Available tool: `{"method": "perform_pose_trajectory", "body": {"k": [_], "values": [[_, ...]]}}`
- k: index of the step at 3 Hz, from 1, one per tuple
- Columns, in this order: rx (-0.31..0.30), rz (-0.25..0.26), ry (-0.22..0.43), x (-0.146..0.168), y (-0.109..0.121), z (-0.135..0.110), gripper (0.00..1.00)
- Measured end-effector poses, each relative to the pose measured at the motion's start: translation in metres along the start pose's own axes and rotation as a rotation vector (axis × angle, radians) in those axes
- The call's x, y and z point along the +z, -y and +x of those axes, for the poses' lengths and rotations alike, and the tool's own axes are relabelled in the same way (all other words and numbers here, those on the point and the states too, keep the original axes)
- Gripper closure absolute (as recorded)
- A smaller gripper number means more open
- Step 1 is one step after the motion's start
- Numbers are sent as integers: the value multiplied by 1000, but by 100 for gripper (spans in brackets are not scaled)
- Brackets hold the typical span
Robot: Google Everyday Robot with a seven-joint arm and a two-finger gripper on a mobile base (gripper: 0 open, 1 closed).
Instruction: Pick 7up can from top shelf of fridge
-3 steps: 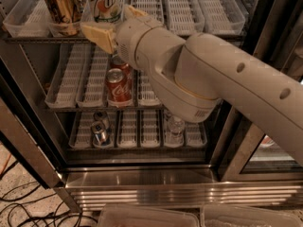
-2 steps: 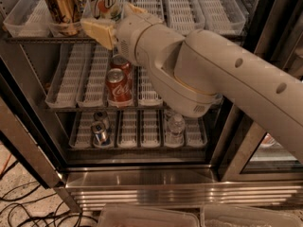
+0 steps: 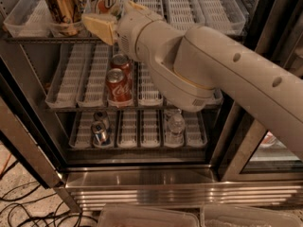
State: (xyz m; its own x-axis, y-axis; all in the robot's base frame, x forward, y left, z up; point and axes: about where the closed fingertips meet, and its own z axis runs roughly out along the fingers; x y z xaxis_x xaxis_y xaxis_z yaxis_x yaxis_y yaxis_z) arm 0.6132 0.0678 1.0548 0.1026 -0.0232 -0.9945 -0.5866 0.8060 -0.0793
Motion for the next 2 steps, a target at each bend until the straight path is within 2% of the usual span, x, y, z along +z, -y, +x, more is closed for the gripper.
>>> {"method": "perform_pose_trajectory", "body": {"k": [2], "values": [[2,-6,0,3,-1,-2,27]]}}
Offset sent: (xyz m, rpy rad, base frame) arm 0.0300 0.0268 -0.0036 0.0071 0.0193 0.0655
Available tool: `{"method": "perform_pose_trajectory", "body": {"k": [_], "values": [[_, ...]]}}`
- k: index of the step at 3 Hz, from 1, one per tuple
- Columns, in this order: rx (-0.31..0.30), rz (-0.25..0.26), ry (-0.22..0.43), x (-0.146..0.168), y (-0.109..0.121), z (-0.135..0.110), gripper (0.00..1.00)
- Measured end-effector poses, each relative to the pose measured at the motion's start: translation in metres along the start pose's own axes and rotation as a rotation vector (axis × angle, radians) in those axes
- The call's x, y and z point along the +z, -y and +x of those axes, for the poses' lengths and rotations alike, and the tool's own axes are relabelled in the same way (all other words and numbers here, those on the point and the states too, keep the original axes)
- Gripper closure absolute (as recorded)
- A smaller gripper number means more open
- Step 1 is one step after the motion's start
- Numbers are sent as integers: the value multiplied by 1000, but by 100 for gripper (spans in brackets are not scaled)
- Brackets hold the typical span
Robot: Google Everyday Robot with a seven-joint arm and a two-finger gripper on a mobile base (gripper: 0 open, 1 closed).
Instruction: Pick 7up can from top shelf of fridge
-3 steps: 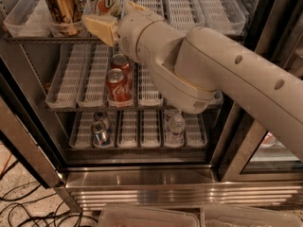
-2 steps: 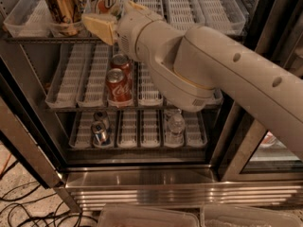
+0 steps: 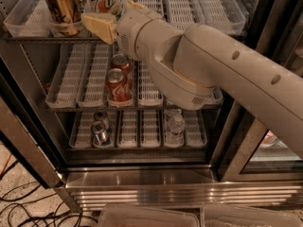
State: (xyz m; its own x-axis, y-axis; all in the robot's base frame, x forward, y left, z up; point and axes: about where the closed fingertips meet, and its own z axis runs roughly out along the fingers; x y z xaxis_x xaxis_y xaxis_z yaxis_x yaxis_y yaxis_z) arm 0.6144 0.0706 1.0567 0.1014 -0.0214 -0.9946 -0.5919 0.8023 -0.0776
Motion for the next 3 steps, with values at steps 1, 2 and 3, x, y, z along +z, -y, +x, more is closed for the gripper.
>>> {"method": "perform_pose_trajectory", "body": {"k": [1,2,3], "values": [[2,-8,6,6,-1,-2,27],[2,-15,13,14,-2,-5,26],[3,-36,21,31,-9,-5,25]]}}
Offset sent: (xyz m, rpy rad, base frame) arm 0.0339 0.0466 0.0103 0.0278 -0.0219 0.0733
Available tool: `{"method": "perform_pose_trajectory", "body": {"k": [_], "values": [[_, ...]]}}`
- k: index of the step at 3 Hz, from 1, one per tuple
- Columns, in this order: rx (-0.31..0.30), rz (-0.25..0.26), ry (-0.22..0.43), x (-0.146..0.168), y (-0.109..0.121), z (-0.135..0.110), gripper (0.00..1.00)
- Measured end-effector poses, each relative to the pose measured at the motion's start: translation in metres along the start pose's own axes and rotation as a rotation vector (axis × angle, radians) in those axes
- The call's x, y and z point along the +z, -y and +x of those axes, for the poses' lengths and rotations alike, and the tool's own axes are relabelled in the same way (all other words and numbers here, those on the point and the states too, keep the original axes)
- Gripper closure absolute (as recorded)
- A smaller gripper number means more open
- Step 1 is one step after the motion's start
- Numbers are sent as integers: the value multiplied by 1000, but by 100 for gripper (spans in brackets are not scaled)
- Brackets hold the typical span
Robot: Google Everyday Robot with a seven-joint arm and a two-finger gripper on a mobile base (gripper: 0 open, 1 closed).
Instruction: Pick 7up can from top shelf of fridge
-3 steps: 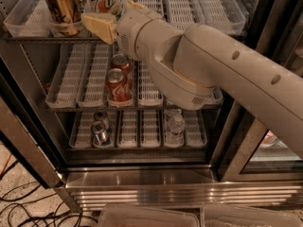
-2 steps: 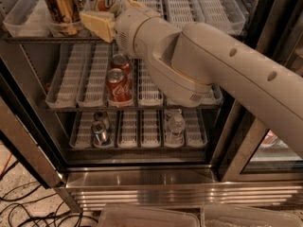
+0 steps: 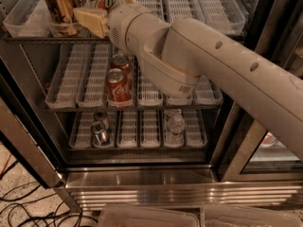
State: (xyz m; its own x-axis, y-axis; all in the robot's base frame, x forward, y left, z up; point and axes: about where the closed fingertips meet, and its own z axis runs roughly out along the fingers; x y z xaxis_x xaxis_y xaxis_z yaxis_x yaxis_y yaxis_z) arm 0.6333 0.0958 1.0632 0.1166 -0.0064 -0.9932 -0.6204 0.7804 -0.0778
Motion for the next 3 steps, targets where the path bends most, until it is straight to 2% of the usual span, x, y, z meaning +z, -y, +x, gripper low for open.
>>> {"method": "perform_pose_trajectory", "body": {"k": [1,2,3], "values": [[-4,-22,-1,12,-5,2,27],[-4,-22,-1,11,-4,1,46],[-4,-22,-1,11,-4,1,69]]}}
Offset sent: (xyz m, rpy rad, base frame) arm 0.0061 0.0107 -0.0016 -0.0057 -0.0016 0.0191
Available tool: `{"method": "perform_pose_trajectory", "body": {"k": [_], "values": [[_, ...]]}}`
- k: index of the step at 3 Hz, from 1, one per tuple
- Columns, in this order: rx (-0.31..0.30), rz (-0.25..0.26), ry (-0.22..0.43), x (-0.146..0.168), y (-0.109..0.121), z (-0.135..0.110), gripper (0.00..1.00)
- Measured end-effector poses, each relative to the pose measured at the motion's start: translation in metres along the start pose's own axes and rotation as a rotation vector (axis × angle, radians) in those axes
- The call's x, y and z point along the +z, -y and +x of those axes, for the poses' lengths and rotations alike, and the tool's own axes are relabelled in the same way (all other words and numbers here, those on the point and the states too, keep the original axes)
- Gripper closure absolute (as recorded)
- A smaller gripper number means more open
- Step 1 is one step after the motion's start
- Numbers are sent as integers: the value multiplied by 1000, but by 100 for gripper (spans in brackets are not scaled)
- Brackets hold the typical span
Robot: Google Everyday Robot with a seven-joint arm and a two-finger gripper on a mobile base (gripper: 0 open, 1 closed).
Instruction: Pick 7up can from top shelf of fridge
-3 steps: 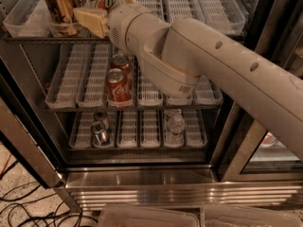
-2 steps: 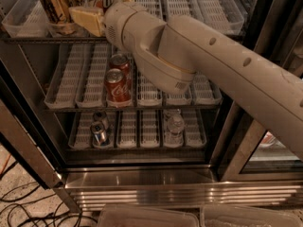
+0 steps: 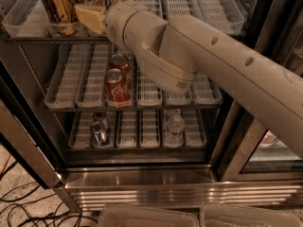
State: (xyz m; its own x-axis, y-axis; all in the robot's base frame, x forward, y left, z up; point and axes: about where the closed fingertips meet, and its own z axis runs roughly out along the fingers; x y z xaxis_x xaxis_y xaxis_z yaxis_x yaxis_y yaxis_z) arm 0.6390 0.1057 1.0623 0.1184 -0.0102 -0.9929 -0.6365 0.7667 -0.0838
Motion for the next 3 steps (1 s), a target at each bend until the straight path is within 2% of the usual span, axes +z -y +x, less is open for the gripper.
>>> {"method": "perform_pose_trajectory", "body": {"k": [1,2,3], "values": [[0,0,0,0,0,0,92],[0,0,0,0,0,0,100],[0,0,0,-2,3,-3,100]]}}
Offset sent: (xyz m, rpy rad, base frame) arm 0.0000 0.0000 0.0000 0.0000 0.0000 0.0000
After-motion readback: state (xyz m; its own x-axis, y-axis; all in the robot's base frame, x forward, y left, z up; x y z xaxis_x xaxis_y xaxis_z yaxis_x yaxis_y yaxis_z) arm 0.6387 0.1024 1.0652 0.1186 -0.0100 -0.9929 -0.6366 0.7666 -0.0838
